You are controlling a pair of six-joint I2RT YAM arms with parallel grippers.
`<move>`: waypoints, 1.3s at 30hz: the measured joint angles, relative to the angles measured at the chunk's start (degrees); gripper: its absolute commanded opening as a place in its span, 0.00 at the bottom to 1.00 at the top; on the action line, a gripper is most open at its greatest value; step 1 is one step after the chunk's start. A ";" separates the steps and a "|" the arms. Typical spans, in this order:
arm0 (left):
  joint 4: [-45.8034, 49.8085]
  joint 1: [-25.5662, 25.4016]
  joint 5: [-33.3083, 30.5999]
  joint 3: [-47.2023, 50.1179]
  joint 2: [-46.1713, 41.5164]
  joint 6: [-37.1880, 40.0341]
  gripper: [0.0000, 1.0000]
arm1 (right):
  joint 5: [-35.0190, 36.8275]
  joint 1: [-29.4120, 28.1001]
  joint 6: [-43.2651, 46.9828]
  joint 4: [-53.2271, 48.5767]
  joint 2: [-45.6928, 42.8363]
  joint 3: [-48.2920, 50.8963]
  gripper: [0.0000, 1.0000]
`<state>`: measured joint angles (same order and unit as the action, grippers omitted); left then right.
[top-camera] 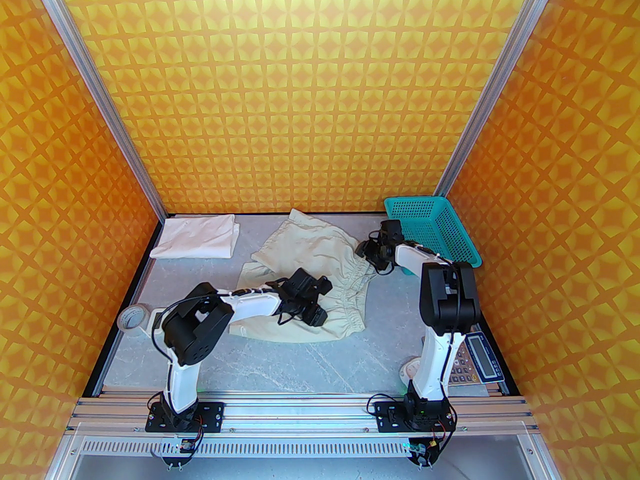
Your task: Fold and stack the mixed laundry pile
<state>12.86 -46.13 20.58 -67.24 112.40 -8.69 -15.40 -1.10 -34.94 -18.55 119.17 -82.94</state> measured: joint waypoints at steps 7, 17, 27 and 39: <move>-0.79 0.00 0.63 2.16 -1.36 0.26 0.35 | -2.23 0.00 -1.88 1.95 4.87 -5.07 0.23; -5.62 0.04 1.97 6.45 -3.04 0.68 0.34 | -3.76 -0.35 -0.72 -1.14 8.96 -15.85 0.36; 0.11 0.00 3.06 1.90 -3.19 -0.02 0.38 | -4.17 -0.37 3.10 -2.67 -2.38 -1.79 0.61; 0.79 6.99 5.33 -31.19 8.57 -1.97 0.35 | -8.57 -5.90 5.33 2.03 -35.58 35.71 0.52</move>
<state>13.65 -39.13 25.91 -98.43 120.97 -10.66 -23.97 -7.01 -29.61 -16.51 83.59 -47.22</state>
